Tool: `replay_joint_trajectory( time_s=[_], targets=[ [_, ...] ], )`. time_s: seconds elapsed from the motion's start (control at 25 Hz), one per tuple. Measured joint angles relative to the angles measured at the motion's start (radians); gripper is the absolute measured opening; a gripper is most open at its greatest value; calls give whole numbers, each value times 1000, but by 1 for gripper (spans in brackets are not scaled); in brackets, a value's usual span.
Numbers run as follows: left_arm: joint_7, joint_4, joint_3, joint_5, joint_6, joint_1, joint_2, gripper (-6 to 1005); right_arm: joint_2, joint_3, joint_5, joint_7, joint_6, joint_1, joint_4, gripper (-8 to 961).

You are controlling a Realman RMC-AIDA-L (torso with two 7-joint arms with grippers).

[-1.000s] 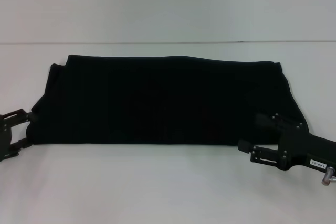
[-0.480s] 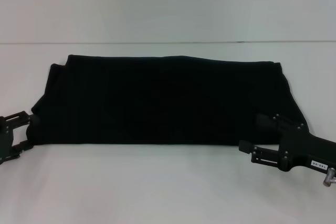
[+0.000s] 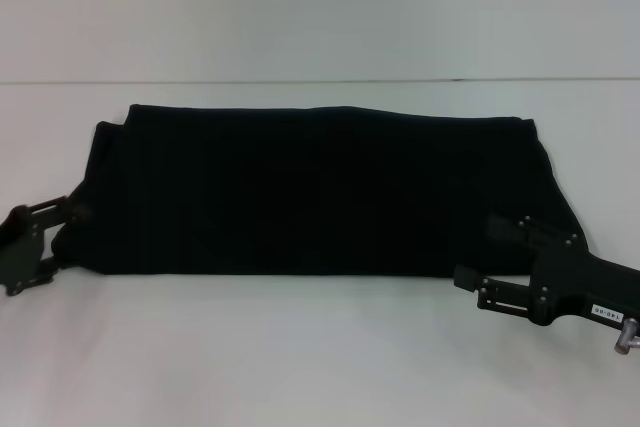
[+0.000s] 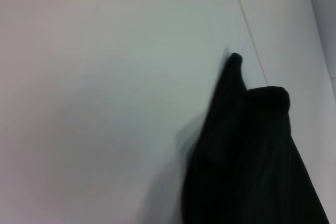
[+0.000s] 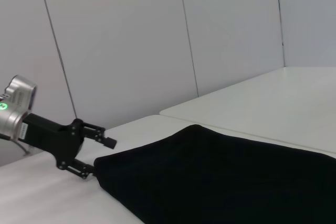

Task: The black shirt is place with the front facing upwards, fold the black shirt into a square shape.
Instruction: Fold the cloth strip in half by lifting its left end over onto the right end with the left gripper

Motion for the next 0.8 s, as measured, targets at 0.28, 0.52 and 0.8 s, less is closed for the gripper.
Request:
replay_joint_trajectory(
  time_s=[0.28, 0.52, 0.8],
  targets=[
    [30, -32, 21, 2, -36, -45, -3, 772, 1, 0, 0, 0, -13, 0, 0, 936],
    [41, -22, 27, 2, -39, -42, -2, 767, 2, 3, 0, 0, -13, 0, 0, 936],
    [80, -4, 76, 12, -53, -45, -12, 472, 2, 15, 1, 0, -22, 3, 0, 936]
  ],
)
